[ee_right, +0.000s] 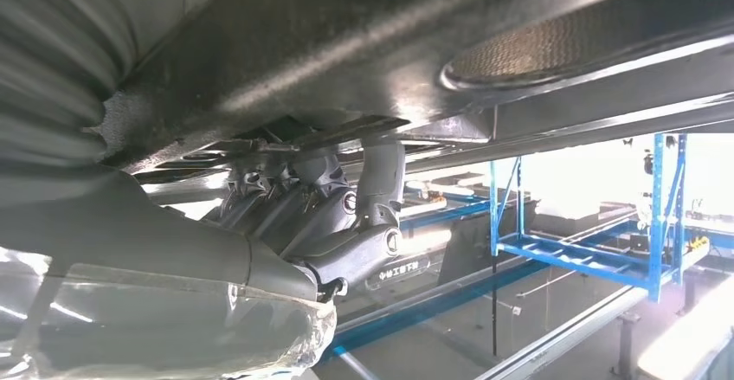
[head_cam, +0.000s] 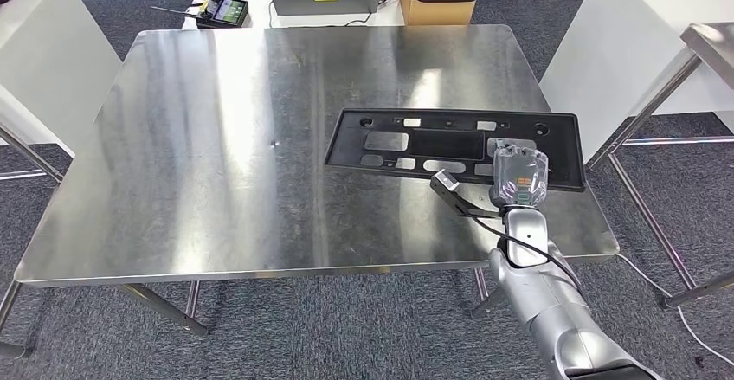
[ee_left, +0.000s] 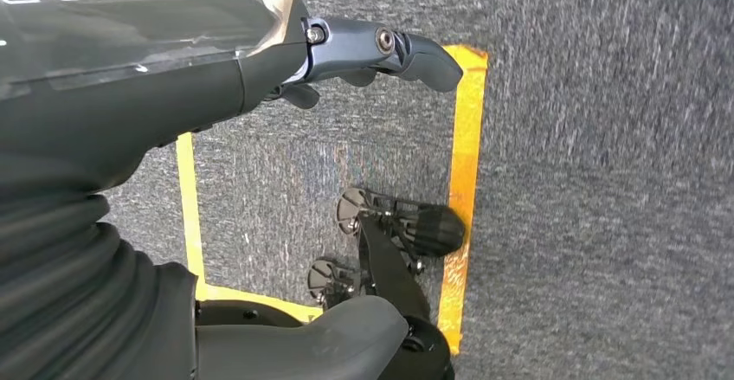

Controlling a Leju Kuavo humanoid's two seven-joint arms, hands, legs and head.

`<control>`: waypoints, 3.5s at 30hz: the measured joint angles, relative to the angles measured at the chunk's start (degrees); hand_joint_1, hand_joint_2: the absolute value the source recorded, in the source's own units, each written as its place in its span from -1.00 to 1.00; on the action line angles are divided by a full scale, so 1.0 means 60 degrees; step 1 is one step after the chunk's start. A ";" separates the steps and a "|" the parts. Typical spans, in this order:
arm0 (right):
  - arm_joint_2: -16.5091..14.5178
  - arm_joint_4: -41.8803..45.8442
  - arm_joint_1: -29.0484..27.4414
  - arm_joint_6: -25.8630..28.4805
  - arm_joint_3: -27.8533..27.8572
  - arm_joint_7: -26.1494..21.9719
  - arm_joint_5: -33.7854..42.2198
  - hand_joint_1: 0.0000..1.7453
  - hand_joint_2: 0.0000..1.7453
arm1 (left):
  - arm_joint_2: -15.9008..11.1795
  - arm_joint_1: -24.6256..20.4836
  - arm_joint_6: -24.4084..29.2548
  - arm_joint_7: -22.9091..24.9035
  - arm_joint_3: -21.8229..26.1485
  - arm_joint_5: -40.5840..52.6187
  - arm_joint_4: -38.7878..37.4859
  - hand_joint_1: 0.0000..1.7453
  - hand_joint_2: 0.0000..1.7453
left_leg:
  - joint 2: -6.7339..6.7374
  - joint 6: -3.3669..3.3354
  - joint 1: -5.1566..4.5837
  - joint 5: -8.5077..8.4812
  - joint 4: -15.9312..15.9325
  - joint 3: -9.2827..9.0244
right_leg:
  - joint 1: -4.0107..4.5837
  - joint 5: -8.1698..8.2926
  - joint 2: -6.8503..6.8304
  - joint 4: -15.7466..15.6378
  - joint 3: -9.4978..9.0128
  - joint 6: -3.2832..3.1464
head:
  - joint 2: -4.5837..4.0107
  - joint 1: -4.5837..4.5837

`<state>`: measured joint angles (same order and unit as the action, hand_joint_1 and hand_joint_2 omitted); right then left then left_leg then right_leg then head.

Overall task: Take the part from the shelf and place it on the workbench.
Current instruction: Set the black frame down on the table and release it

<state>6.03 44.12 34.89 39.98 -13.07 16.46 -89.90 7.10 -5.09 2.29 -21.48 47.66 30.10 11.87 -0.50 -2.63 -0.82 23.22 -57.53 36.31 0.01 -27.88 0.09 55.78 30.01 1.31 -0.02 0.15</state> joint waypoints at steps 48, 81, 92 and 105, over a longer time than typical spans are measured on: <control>-0.0415 -0.0255 0.0093 0.0000 0.0343 -0.1334 0.1355 1.00 1.00 | 0.0005 0.0003 0.0594 0.0544 0.0204 -0.0376 0.0000 -1.00 1.00 | 0.0021 0.0001 0.0034 0.0000 0.0001 -0.0021 | 0.0010 0.0003 0.0005 0.0005 -0.0014 0.0000 | 0.0000 0.0000; -0.2198 -0.1483 0.1261 0.0000 0.4912 -0.4209 0.2557 1.00 1.00 | 0.0057 0.0012 0.1136 0.0775 0.0957 -0.0310 0.0004 -1.00 1.00 | 0.0002 0.0005 0.0055 -0.0004 0.0000 -0.0034 | 0.0000 0.0001 -0.0020 0.0004 -0.0022 -0.0003 | 0.0000 0.0001; -0.1711 -0.2595 0.1673 -0.0599 0.2412 -0.0384 -0.0003 1.00 1.00 | 0.0058 0.0010 0.0944 0.0720 0.0958 0.0041 0.0004 -1.00 1.00 | 0.0004 0.0005 0.0055 -0.0004 0.0000 -0.0035 | 0.0000 0.0001 -0.0020 0.0004 -0.0022 -0.0003 | 0.0000 0.0000; -0.1320 -0.3128 0.1894 -0.0734 0.0485 0.0182 -0.0004 -1.00 1.00 | 0.0058 0.0011 0.1015 0.0908 0.1012 0.0217 0.0004 -1.00 -1.00 | 0.0005 0.0005 0.0056 -0.0004 0.0000 -0.0037 | 0.0000 0.0001 -0.0020 0.0004 -0.0023 -0.0003 | 0.0000 -0.0001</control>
<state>-1.88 25.35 46.25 35.57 -10.15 17.55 -89.92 7.45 -5.03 8.38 -16.03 53.74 31.40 11.89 -0.47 -2.59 -0.49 23.20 -57.53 36.09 0.01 -27.87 -0.03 55.80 29.87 1.29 -0.02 0.14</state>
